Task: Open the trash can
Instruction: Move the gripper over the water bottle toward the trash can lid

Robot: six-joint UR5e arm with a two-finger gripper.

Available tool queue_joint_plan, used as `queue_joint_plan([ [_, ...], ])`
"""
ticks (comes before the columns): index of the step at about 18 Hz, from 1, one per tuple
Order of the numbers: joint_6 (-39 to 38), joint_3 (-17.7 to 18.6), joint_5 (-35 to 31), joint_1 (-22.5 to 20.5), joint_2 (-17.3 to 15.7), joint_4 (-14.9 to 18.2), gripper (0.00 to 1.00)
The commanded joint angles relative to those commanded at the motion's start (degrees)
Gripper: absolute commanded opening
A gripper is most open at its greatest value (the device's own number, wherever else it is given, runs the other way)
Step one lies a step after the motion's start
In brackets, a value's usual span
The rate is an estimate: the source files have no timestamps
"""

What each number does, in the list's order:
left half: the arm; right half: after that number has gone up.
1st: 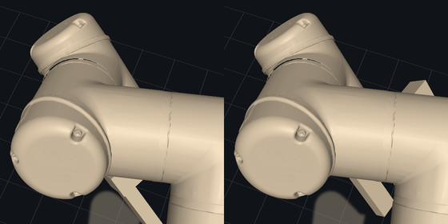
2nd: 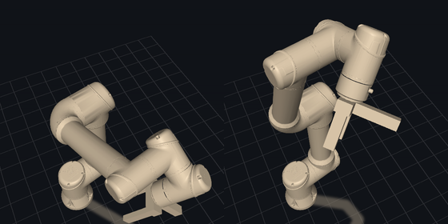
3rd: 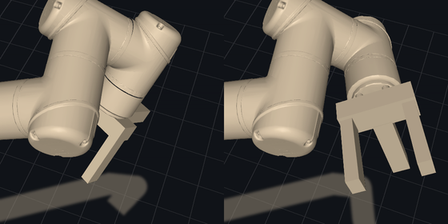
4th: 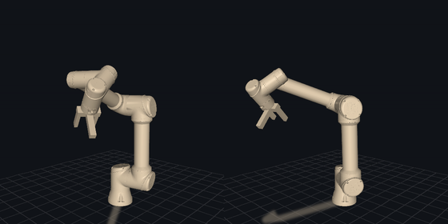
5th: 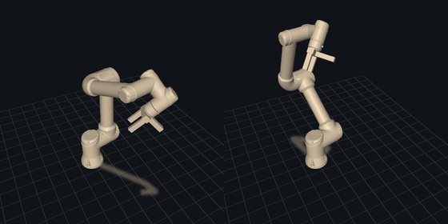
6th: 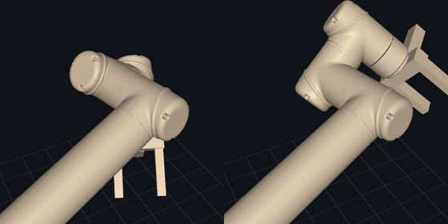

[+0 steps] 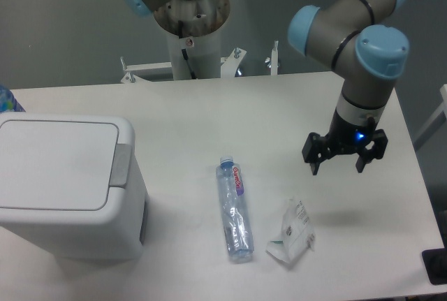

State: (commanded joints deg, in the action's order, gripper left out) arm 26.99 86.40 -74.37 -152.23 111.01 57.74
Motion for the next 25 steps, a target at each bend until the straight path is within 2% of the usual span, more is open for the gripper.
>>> queue_joint_plan([
  [3,-4.56,-0.26,4.14,1.31,-1.67,-0.09,1.0],
  [9,-9.84,-0.97,4.5,5.18,-3.78,-0.09,1.0],
  [15,-13.72,-1.93,9.85,7.91,-8.26,-0.09,1.0],
  [22,-13.81,-2.46,12.76,13.88,-8.71,-0.17,1.0],
  [25,-13.9,-1.23,12.94,15.65,-9.06,-0.26,1.0],
])
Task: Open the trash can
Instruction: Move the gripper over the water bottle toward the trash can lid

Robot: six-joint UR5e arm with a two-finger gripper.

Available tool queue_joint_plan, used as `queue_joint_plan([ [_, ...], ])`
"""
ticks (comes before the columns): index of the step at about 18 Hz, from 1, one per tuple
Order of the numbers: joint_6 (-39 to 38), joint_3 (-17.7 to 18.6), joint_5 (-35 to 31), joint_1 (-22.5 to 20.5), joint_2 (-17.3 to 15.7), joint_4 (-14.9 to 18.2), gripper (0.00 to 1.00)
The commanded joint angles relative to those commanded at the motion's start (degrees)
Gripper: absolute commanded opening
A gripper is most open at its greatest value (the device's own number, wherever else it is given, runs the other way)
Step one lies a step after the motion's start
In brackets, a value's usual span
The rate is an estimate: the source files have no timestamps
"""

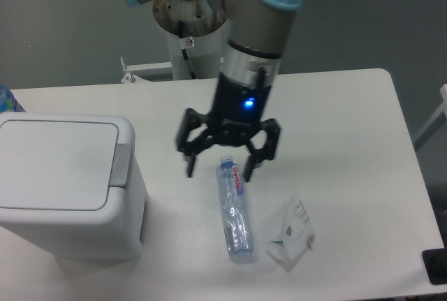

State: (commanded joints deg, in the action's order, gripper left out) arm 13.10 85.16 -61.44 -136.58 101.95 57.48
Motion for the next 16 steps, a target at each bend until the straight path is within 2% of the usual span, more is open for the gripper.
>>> queue_joint_plan([
  [4,0.44,2.72,0.0,0.27,-2.28,-0.52,1.0],
  [7,0.53,6.23,-0.09,0.27,-3.87,-5.6,1.0],
  [9,0.79,6.33,-0.09,0.88,-3.34,-7.82,1.0],
  [16,3.16,6.15,-0.09,1.94,-2.37,-7.91,1.0],
])
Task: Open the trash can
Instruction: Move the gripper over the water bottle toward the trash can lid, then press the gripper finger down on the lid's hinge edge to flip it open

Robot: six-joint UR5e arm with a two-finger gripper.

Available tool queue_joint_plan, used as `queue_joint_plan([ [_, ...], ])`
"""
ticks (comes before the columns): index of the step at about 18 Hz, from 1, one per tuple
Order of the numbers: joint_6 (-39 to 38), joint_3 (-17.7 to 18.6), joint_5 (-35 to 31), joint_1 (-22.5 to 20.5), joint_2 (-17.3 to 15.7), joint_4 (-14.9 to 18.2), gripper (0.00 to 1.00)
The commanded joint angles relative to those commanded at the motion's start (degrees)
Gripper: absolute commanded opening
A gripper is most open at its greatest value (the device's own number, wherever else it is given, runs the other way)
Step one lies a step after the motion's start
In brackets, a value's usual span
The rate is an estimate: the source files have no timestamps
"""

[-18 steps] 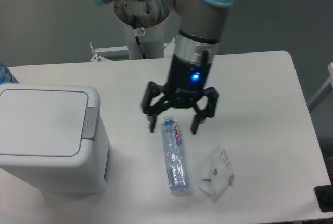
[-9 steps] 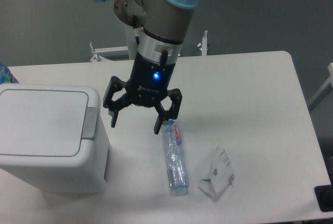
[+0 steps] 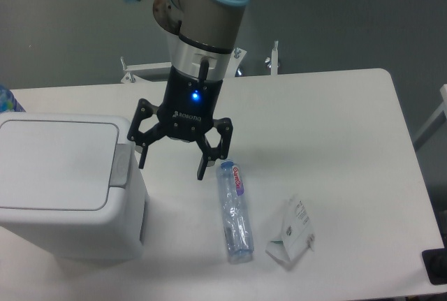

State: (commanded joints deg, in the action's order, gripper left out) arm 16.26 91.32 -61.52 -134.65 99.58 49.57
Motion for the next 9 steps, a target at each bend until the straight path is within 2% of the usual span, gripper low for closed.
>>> queue_joint_plan([
  [3,-0.09,1.41,-0.35,1.05,-0.09,0.09,1.0],
  [9,-0.61,1.32,-0.26,1.23,0.09,0.09,1.0],
])
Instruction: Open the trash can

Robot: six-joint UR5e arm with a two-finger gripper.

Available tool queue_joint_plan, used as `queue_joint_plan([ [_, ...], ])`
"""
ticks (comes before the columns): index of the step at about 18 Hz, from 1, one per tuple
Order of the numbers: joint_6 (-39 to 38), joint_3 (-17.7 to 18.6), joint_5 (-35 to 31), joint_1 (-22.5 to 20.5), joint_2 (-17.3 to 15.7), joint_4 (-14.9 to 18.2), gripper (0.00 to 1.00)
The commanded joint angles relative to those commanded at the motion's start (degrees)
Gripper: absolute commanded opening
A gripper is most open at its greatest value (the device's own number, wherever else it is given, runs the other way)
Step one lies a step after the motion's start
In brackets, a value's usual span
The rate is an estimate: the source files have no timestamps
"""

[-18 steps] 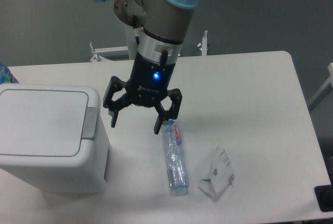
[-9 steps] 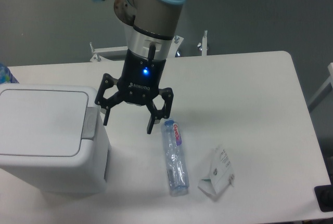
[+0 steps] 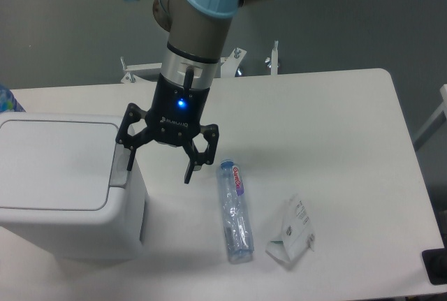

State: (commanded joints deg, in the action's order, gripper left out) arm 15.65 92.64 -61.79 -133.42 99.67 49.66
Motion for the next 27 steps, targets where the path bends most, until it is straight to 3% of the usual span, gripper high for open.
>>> queue_joint_plan([
  [27,-0.09,0.0,-0.09,0.7,0.88,0.0,1.0],
])
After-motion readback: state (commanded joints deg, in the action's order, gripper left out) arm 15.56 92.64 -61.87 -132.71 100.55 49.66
